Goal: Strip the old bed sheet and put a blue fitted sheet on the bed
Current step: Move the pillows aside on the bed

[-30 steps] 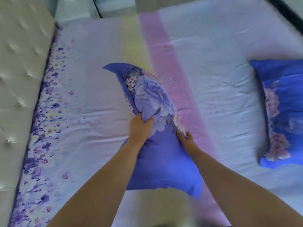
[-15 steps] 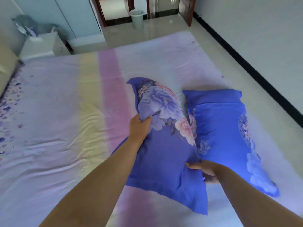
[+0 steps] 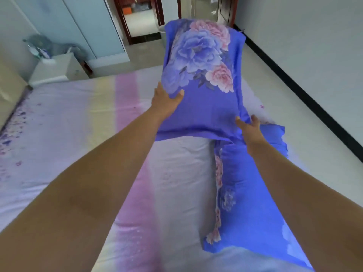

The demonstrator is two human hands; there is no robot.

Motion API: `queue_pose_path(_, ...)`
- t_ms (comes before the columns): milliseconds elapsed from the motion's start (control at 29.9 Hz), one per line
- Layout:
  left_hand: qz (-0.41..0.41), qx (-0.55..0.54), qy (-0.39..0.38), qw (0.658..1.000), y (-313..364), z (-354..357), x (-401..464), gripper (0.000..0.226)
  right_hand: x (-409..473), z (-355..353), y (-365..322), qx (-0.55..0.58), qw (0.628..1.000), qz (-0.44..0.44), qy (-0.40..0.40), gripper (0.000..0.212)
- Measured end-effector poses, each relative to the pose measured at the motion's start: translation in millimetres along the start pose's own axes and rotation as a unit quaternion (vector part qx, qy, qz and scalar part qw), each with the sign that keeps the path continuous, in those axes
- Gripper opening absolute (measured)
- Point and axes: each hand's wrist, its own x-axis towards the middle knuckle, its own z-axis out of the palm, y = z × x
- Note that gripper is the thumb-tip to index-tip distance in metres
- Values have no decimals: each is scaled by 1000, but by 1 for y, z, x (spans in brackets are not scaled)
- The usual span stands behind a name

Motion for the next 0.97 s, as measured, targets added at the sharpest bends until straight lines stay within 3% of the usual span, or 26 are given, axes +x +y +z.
queue_pose_path(134, -24, 50, -79, 995, -45, 41, -43, 47, -21, 24, 59, -71, 989, 76, -106, 3)
queue_pose_path(234, -12, 56, -79, 995, -62, 72, -82, 35, -46, 30, 97, -120, 952, 207, -189, 21)
queue_pose_path(301, -9, 45, -95, 994, -71, 91, -102, 32, -55, 31, 106, -128, 941, 239, -201, 28)
queue_pose_path(401, -3, 64, -155, 986, -84, 111, -129, 25, -75, 27, 107, -87, 949, 245, -181, 31)
queue_pose_path(501, -16, 93, -201, 975, -100, 128, -154, 26, -99, 14, 121, -150, 960, 191, -139, 25)
queue_pose_path(601, -15, 127, -271, 954, -118, 154, -186, 27, -128, -9, 154, -184, 948, 216, -147, 18)
queue_pose_path(802, -24, 147, -409, 900, -142, 203, -264, 23, -191, -67, 244, -83, 939, 333, -3, 20)
queue_pose_path(969, -18, 178, -436, 882, -149, 225, -304, 24, -232, -113, 285, 89, 907, 399, 103, 7)
